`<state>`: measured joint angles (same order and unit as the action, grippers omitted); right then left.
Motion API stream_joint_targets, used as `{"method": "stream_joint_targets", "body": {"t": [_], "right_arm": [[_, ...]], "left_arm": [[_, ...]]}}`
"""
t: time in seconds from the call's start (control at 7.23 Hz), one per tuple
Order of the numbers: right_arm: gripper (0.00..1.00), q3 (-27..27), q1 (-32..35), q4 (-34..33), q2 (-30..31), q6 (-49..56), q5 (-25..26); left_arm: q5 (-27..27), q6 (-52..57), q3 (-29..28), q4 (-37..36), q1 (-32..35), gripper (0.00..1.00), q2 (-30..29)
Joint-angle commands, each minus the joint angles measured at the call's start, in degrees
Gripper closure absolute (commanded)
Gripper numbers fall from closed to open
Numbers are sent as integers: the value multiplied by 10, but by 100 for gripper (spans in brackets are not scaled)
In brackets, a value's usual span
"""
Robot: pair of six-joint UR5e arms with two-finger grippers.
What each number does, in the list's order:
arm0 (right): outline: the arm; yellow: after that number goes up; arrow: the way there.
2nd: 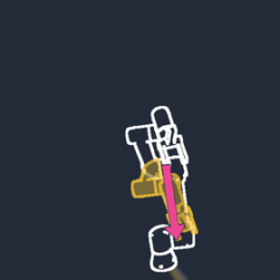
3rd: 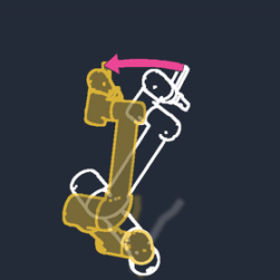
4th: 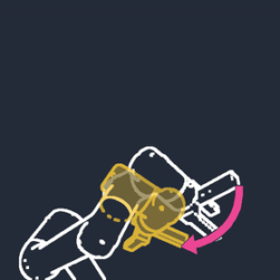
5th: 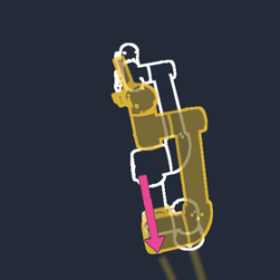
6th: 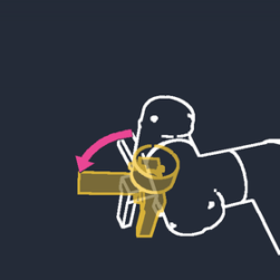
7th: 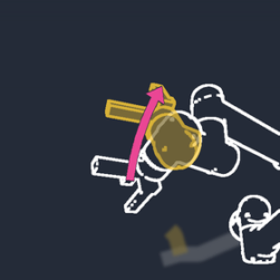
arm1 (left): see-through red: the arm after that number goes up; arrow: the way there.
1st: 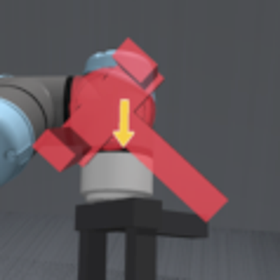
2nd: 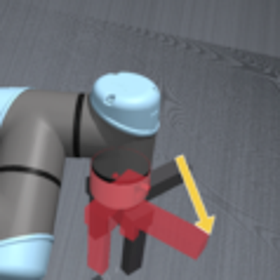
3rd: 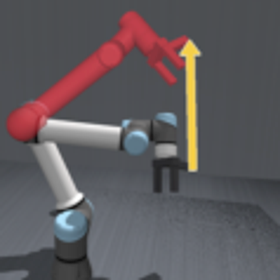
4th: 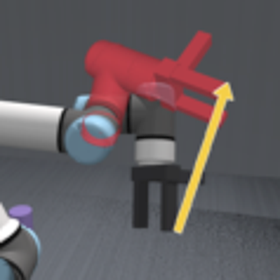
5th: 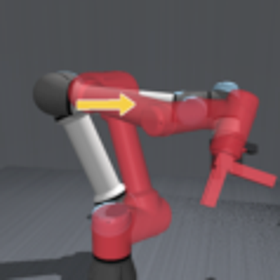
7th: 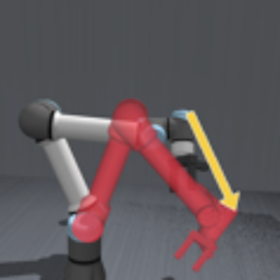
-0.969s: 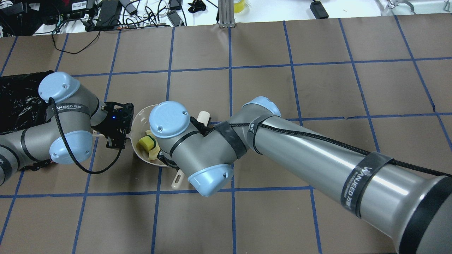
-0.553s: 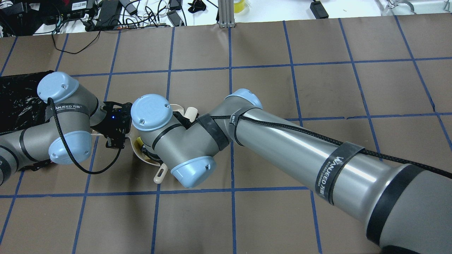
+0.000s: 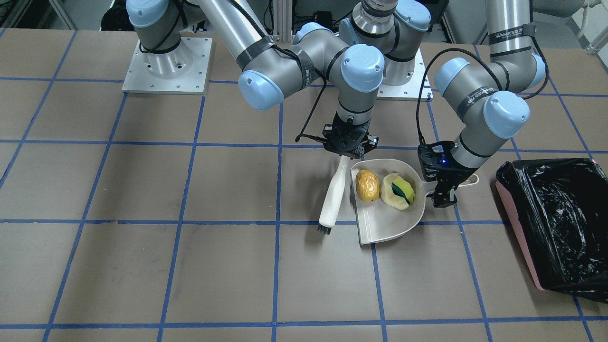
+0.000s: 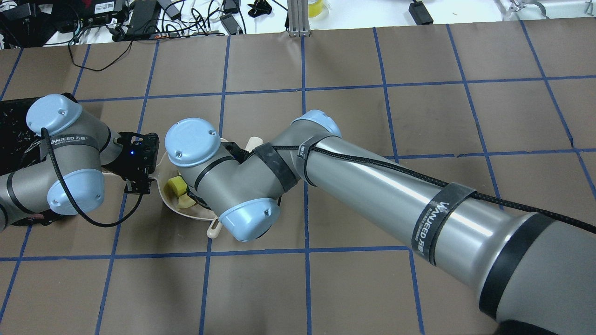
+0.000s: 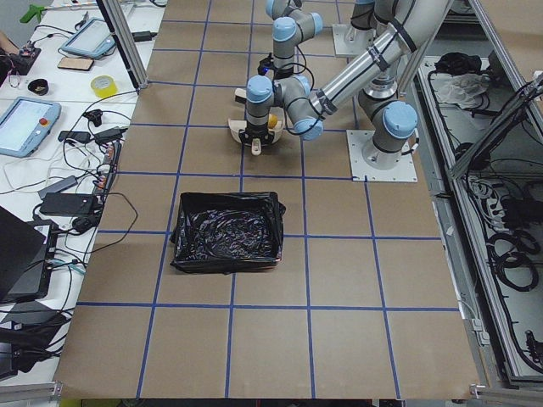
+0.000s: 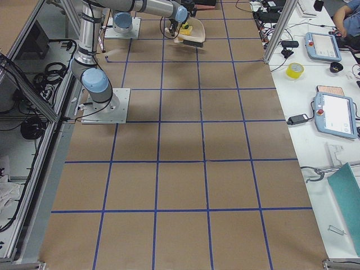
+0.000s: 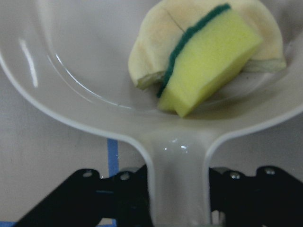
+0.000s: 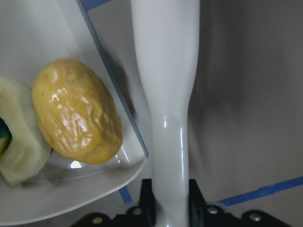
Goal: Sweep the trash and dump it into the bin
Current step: 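Sweep the yellow potato into the dustpan with the brush in the right gripper, then tip the dustpan over the black bin with the left gripper while the right withdraws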
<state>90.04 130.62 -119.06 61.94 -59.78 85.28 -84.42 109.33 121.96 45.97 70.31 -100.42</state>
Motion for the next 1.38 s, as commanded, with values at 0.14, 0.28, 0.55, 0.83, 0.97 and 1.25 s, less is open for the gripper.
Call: {"method": "stream_joint_targets", "body": {"t": [0.14, 0.28, 0.55, 0.83, 0.97, 1.25], "right_arm": [[100, 7, -46, 100, 60, 129, 39], [100, 8, -87, 151, 91, 207, 38], [100, 29, -169, 209, 162, 350, 48], [100, 64, -248, 211, 200, 465, 87], [100, 66, -300, 220, 207, 522, 86], [100, 74, -390, 220, 216, 599, 86]], "left_arm": [[30, 0, -26, 22, -17, 100, 1], [59, 2, -43, 58, -48, 100, 3], [128, 9, -73, 147, -115, 100, 2], [131, 21, -115, 193, -123, 100, 3], [132, 21, -174, 261, -133, 100, 3], [159, 22, -282, 391, -215, 100, 1]]}}
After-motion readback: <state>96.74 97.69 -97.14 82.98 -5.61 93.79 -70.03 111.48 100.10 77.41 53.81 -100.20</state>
